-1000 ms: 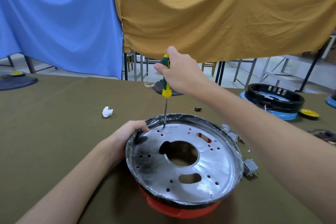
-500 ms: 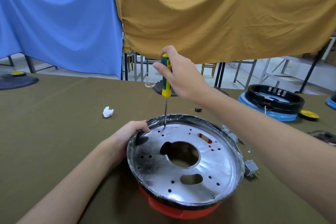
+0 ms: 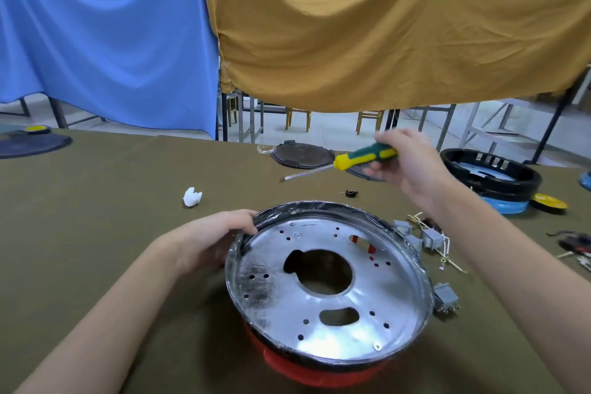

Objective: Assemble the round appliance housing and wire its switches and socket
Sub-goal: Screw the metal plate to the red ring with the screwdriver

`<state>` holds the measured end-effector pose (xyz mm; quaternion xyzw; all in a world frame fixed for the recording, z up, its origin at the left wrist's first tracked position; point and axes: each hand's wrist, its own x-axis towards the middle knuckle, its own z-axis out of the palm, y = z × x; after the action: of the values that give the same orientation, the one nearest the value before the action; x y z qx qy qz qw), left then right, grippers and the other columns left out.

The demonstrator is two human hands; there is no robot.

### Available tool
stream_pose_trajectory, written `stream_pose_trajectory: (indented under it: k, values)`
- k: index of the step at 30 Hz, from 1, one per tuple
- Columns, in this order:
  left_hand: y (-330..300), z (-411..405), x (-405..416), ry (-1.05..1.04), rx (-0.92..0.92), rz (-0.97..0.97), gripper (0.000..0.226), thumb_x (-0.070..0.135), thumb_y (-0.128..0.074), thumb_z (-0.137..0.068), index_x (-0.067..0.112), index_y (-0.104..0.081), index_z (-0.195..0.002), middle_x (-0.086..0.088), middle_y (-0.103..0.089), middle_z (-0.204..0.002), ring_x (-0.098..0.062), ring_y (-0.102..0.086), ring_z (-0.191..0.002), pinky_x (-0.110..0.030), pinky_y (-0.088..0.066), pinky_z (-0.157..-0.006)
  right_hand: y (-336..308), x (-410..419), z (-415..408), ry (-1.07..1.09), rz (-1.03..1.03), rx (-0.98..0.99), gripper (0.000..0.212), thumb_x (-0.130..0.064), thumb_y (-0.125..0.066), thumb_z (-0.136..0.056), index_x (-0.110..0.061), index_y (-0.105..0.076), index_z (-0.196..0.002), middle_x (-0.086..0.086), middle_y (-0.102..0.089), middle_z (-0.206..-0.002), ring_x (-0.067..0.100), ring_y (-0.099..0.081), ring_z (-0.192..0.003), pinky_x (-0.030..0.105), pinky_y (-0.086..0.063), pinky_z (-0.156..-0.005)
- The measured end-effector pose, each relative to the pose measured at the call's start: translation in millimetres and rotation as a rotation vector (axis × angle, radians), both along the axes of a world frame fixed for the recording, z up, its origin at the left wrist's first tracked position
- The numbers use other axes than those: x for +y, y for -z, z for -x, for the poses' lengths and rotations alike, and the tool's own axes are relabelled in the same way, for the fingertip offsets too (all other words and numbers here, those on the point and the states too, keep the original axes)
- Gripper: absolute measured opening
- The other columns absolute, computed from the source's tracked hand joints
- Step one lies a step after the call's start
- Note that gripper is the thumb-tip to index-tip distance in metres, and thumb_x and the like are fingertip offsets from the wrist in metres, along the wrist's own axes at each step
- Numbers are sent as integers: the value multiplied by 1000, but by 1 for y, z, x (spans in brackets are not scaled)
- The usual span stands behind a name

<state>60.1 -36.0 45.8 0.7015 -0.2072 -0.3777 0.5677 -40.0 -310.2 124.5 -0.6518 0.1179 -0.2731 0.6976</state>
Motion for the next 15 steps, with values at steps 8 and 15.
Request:
stream_pose_trajectory:
  k: [8, 15]
  values:
    - [-5, 5, 3, -36, -176, -100, 47, 14, -59, -64, 18, -73, -108, -25, -67, -108, -31, -57, -88, -47, -39, -82, 62, -34, 42, -179, -402, 137, 30, 4, -49, -87, 4, -58, -115, 14, -63, -100, 22, -66, -73, 27, -58, -61]
    - [-2, 0, -2, -299, -284, 32, 27, 10, -62, -84, 30, -79, -89, -10, -77, -90, -21, -69, -72, -39, -55, -75, 69, -34, 48, -243, 11, 388, 39, -41, -75, -84, -5, -69, -96, 10, -73, -87, 32, -70, -75, 39, -59, -74]
